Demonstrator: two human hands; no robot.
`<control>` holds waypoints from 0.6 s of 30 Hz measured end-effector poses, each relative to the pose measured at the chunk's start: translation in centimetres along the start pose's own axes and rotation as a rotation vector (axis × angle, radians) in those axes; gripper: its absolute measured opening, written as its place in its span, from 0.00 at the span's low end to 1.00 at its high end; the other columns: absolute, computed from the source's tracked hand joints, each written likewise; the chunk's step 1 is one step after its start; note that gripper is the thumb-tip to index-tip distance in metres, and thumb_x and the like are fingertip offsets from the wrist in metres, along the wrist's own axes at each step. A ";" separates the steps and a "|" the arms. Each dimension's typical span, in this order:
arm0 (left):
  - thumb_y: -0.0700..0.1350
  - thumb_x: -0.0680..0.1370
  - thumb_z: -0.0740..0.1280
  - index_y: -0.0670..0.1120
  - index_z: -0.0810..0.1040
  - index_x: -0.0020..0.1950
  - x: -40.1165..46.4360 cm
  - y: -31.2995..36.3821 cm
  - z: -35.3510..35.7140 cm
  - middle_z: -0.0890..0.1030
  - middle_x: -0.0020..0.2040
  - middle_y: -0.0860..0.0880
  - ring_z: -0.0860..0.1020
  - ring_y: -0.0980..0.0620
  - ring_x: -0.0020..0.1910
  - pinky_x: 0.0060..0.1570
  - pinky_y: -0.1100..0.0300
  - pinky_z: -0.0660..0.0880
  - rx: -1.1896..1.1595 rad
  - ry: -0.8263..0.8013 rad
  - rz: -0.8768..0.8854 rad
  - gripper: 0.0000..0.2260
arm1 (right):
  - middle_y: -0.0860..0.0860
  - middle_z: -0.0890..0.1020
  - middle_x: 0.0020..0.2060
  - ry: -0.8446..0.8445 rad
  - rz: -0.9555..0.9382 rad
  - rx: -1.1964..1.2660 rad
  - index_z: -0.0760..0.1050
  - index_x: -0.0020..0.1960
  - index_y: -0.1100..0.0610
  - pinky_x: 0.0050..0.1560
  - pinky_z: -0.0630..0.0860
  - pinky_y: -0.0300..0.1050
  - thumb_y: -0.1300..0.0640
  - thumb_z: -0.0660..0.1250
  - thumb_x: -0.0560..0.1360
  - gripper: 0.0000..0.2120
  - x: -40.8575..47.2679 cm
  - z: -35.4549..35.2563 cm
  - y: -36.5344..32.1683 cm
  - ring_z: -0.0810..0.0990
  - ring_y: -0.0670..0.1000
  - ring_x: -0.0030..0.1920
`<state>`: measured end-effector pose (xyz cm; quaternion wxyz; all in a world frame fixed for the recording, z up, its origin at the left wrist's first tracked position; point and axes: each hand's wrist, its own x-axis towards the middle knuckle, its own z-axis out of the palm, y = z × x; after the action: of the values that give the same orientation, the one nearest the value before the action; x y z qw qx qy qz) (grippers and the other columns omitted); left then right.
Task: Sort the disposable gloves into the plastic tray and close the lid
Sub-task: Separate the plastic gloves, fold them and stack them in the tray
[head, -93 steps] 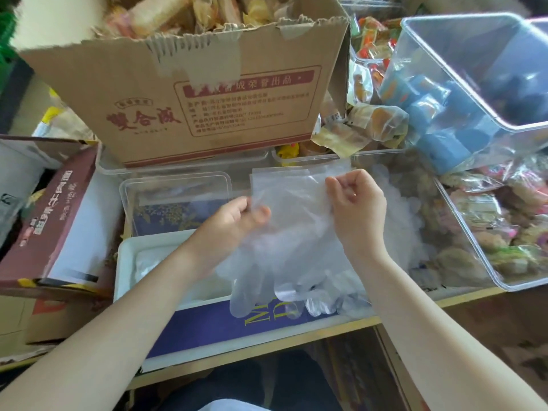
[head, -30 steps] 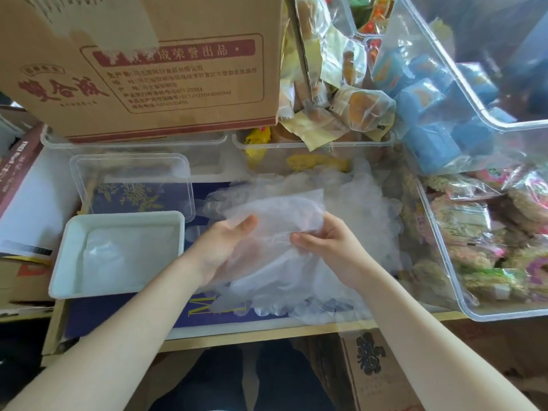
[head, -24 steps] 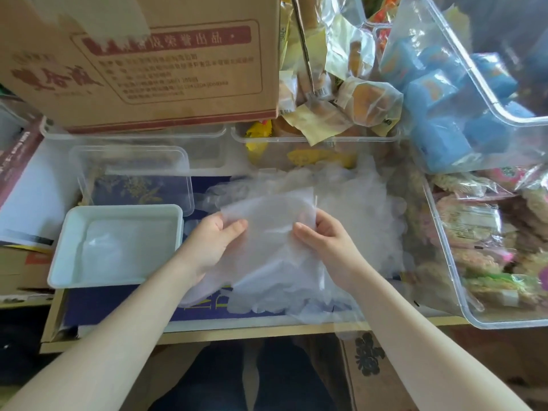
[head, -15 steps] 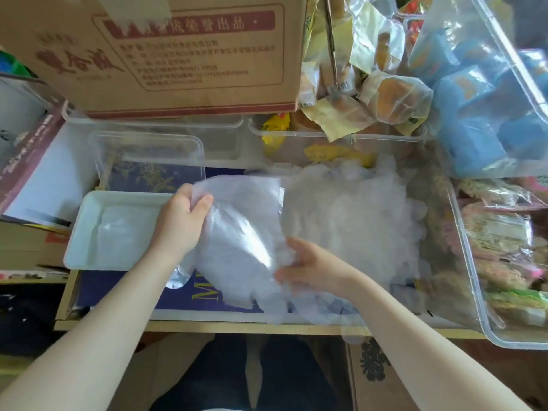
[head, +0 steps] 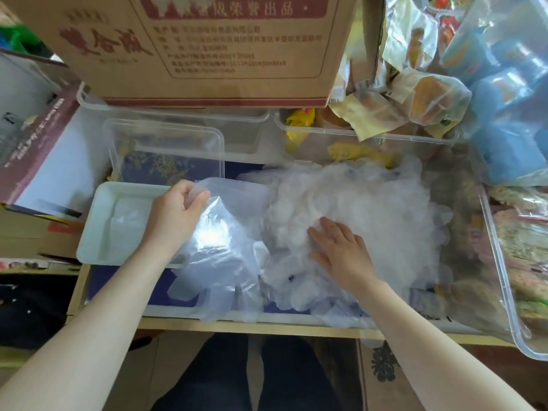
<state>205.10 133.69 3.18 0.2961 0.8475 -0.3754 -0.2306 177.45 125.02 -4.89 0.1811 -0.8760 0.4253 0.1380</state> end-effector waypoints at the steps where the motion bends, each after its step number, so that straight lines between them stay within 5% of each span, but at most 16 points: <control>1: 0.48 0.79 0.62 0.39 0.72 0.45 0.1 -0.1 -0.1 0.70 0.35 0.47 0.66 0.52 0.33 0.33 0.62 0.63 -0.005 -0.023 -0.007 0.12 | 0.52 0.60 0.75 0.024 0.001 0.042 0.65 0.71 0.47 0.64 0.63 0.52 0.39 0.44 0.77 0.28 0.0 -0.3 -0.1 0.59 0.58 0.72; 4: 0.49 0.79 0.61 0.37 0.74 0.48 0.4 -0.4 -0.3 0.74 0.38 0.42 0.70 0.50 0.36 0.35 0.59 0.64 -0.030 -0.088 0.001 0.14 | 0.54 0.70 0.69 0.094 0.041 0.190 0.75 0.63 0.53 0.57 0.69 0.51 0.44 0.53 0.78 0.21 0.2 -0.6 0.2 0.68 0.61 0.66; 7: 0.50 0.79 0.61 0.38 0.76 0.49 0.7 -0.7 -0.2 0.76 0.44 0.38 0.70 0.49 0.41 0.38 0.57 0.65 -0.052 -0.148 0.028 0.14 | 0.56 0.68 0.68 0.109 0.099 0.219 0.70 0.66 0.61 0.59 0.68 0.49 0.53 0.67 0.75 0.22 0.3 -0.1 0.2 0.67 0.60 0.66; 14: 0.49 0.79 0.62 0.47 0.77 0.46 0.9 -0.4 0.5 0.76 0.43 0.51 0.72 0.52 0.42 0.39 0.65 0.66 -0.138 -0.269 0.060 0.08 | 0.57 0.74 0.49 0.434 0.254 0.482 0.73 0.45 0.67 0.45 0.66 0.43 0.68 0.64 0.74 0.01 -0.6 1.5 -0.8 0.74 0.61 0.48; 18: 0.47 0.79 0.63 0.50 0.80 0.46 1.3 0.4 0.0 0.83 0.44 0.49 0.79 0.51 0.46 0.47 0.58 0.74 -0.241 -0.299 0.051 0.07 | 0.58 0.78 0.51 0.607 0.173 0.350 0.73 0.40 0.64 0.43 0.70 0.47 0.65 0.67 0.74 0.05 -1.7 -0.5 -1.5 0.74 0.61 0.48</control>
<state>205.66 132.49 3.22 0.3419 0.7524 -0.4062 -0.3898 177.71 126.85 -3.52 0.1813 -0.7937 0.5493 -0.1884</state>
